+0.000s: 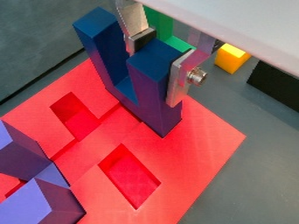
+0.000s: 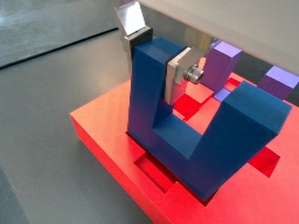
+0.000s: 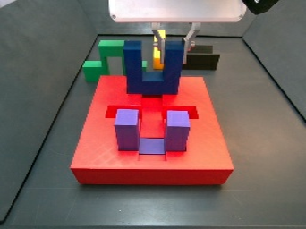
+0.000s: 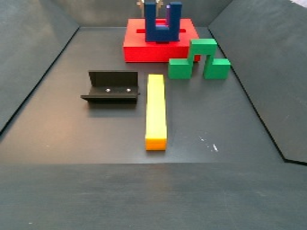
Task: Pick up the blue object. Move up. Place the blue object on the fixture. Regrasp the blue object. Move to above the board. Insert the blue object.
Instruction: Insert the blue object.
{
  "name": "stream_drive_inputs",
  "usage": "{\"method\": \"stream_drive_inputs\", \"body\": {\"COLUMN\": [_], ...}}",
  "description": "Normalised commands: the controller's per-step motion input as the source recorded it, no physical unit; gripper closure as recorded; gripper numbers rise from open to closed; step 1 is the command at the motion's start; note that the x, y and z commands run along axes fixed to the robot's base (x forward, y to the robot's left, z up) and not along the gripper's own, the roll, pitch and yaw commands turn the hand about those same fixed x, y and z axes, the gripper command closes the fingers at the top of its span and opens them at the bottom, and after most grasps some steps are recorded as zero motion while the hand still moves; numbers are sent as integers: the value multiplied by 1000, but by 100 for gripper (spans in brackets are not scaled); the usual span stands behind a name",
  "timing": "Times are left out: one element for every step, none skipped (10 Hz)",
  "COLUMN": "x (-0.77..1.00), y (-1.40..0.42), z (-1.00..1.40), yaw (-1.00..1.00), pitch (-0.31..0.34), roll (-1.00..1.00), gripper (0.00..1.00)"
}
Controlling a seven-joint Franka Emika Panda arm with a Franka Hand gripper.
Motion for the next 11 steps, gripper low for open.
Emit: {"method": "stream_drive_inputs", "body": {"x": [0,0,31,20,0,0,123,197,229,34,0], "y": [120,109,69,0,0,0,0,83,149,0,0], "z": [-40,-126,-297,-357,-317,-423,-586,-537,-497,-197,0], "yaw": [-66,-34,0,0,0,0,0,0,0,0,0], "pitch": [-26,-7,-43,-33,-1,-17,-46,-26,-11,0,-6], "roll": [-173,-147,-134,-191,-216,-190,-117,-86,-36,43,6], "gripper": [100,100,100,100,100,100,100,100,100,100,100]}}
